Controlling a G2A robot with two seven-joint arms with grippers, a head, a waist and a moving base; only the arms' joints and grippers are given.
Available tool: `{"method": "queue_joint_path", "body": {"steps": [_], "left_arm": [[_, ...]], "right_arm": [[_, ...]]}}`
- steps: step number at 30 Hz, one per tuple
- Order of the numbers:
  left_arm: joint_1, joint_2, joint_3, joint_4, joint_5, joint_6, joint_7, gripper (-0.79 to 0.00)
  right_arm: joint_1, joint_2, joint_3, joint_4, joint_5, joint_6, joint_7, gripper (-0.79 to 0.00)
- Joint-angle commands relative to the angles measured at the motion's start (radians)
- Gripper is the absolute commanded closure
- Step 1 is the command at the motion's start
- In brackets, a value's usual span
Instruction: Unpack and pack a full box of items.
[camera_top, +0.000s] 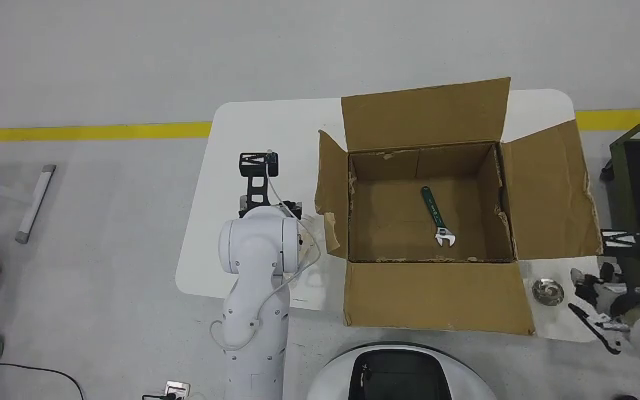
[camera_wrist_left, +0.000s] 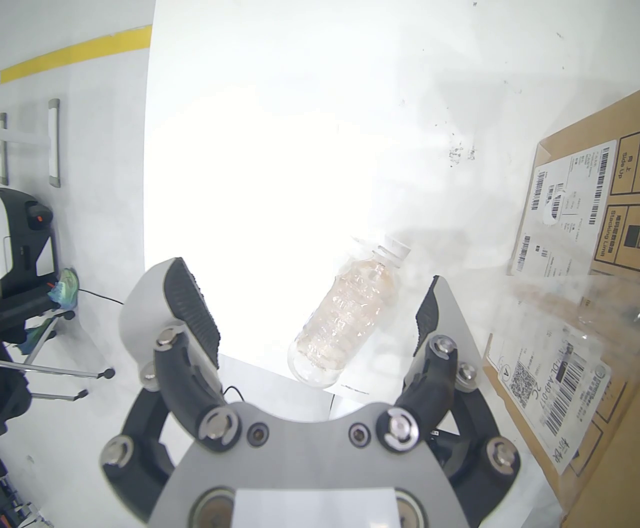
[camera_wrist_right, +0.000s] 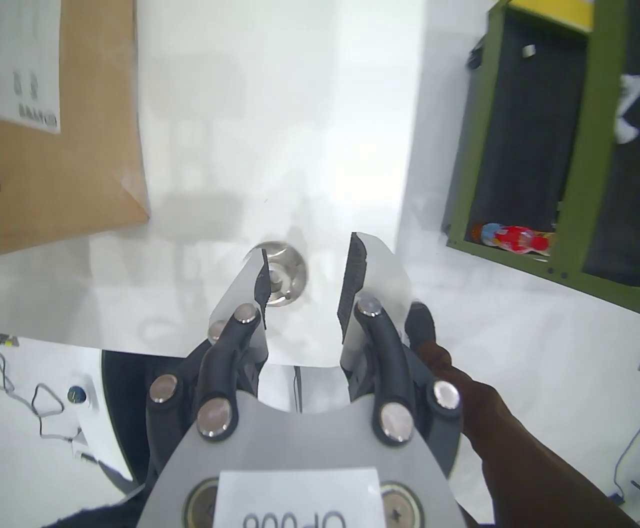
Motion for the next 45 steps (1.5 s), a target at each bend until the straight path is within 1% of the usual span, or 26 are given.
{"method": "queue_joint_path", "body": {"steps": [1,3,5,7,8,9,10,12,13,14,17,19,21,23,24,26,29,31,32,36,37,41,45], "left_arm": [[0.000,0.000,0.000,0.000,0.000,0.000,0.000,-0.785],[0.000,0.000,0.000,0.000,0.000,0.000,0.000,-0.785],[0.000,0.000,0.000,0.000,0.000,0.000,0.000,-0.785],[0.000,0.000,0.000,0.000,0.000,0.000,0.000,-0.785],[0.000,0.000,0.000,0.000,0.000,0.000,0.000,-0.785],[0.000,0.000,0.000,0.000,0.000,0.000,0.000,-0.785],[0.000,0.000,0.000,0.000,0.000,0.000,0.000,-0.785],[0.000,0.000,0.000,0.000,0.000,0.000,0.000,-0.785],[0.000,0.000,0.000,0.000,0.000,0.000,0.000,-0.785],[0.000,0.000,0.000,0.000,0.000,0.000,0.000,-0.785],[0.000,0.000,0.000,0.000,0.000,0.000,0.000,-0.785],[0.000,0.000,0.000,0.000,0.000,0.000,0.000,-0.785],[0.000,0.000,0.000,0.000,0.000,0.000,0.000,-0.785],[0.000,0.000,0.000,0.000,0.000,0.000,0.000,-0.785],[0.000,0.000,0.000,0.000,0.000,0.000,0.000,-0.785],[0.000,0.000,0.000,0.000,0.000,0.000,0.000,-0.785],[0.000,0.000,0.000,0.000,0.000,0.000,0.000,-0.785],[0.000,0.000,0.000,0.000,0.000,0.000,0.000,-0.785],[0.000,0.000,0.000,0.000,0.000,0.000,0.000,-0.785],[0.000,0.000,0.000,0.000,0.000,0.000,0.000,-0.785],[0.000,0.000,0.000,0.000,0.000,0.000,0.000,-0.785],[0.000,0.000,0.000,0.000,0.000,0.000,0.000,-0.785],[0.000,0.000,0.000,0.000,0.000,0.000,0.000,-0.785]], "right_arm": [[0.019,0.002,0.084,0.007,0.013,-0.006,-0.034,-0.339],[0.053,0.006,0.155,0.007,0.043,-0.026,-0.075,-0.336],[0.106,0.013,0.211,0.007,0.088,-0.064,-0.118,-0.311],[0.164,0.021,0.240,0.007,0.141,-0.116,-0.155,-0.246],[0.189,0.026,0.243,0.007,0.167,-0.145,-0.162,-0.182],[0.221,0.031,0.235,0.007,0.195,-0.182,-0.175,-0.145],[0.251,0.038,0.219,0.007,0.203,-0.220,-0.176,-0.132],[0.318,0.051,0.156,0.007,0.211,-0.271,-0.165,-0.126],[0.351,0.056,0.117,0.007,0.212,-0.281,-0.156,-0.126],[0.385,0.061,0.070,0.007,0.204,-0.292,-0.144,-0.123],[0.480,0.070,-0.102,0.007,0.183,-0.294,-0.115,-0.151],[0.533,0.072,-0.220,0.007,0.153,-0.265,-0.085,-0.154],[0.565,0.071,-0.325,0.007,0.121,-0.223,-0.048,-0.191],[0.584,0.070,-0.415,0.007,0.080,-0.187,-0.002,-0.283],[0.591,0.069,-0.454,0.007,0.062,-0.166,0.013,-0.277],[0.620,0.067,-0.524,0.068,0.013,-0.148,0.051,-0.280],[0.690,0.061,-0.634,0.191,-0.054,-0.122,0.077,-0.311],[0.740,0.055,-0.693,0.278,-0.089,-0.097,0.098,-0.323],[0.765,0.051,-0.719,0.313,-0.098,-0.084,0.101,-0.308],[0.840,0.036,-0.796,0.438,-0.103,-0.046,0.117,-0.311],[0.859,0.033,-0.813,0.469,-0.102,-0.045,0.130,-0.299],[0.921,0.020,-0.867,0.556,-0.108,-0.028,0.159,-0.265],[0.953,0.011,-0.903,0.621,-0.128,-0.020,0.183,-0.296]]}}
